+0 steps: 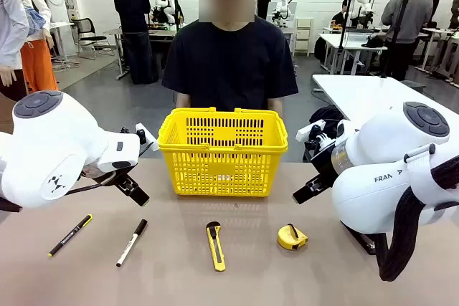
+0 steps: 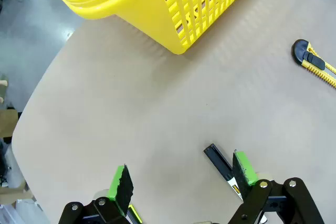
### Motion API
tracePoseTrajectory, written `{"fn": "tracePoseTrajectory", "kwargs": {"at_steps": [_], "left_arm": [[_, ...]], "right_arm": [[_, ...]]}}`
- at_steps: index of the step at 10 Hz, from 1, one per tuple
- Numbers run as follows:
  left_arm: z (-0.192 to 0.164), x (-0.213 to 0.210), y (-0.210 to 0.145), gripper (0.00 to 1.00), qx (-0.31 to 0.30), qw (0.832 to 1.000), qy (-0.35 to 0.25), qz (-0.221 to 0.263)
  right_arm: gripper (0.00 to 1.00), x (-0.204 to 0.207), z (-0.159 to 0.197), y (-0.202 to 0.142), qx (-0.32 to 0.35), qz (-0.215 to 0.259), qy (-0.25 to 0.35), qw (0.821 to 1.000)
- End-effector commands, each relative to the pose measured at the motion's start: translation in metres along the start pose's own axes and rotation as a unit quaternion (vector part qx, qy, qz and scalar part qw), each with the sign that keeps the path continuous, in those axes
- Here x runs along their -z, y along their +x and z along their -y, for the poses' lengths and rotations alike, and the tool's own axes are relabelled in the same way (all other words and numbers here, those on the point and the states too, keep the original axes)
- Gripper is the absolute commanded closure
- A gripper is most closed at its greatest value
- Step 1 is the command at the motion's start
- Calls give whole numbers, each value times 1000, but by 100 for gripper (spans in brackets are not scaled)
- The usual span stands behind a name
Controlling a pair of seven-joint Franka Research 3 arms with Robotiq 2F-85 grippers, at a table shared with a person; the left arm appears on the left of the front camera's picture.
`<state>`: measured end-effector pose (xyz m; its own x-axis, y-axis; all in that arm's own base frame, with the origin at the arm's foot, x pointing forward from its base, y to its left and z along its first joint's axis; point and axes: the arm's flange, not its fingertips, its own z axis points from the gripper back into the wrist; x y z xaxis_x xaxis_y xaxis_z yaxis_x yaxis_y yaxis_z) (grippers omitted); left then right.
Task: Place the items the person wants into the basket.
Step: Pick up the item the person points to and place it in the Market Basket.
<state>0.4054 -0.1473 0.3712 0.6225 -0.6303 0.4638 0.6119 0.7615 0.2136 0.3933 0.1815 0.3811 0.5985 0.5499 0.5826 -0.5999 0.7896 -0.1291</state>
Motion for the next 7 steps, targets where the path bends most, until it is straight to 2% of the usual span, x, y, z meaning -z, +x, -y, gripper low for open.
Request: {"fn": "tracePoseTrajectory", "kwargs": {"at_steps": [1, 7], "left_arm": [[0, 0, 1, 0, -1, 1000, 0, 2], [0, 0, 1, 0, -1, 1000, 0, 2]], "right_arm": [[0, 0, 0, 0, -1, 0, 0, 1000], [0, 0, 0, 0, -1, 0, 0, 1000]]}}
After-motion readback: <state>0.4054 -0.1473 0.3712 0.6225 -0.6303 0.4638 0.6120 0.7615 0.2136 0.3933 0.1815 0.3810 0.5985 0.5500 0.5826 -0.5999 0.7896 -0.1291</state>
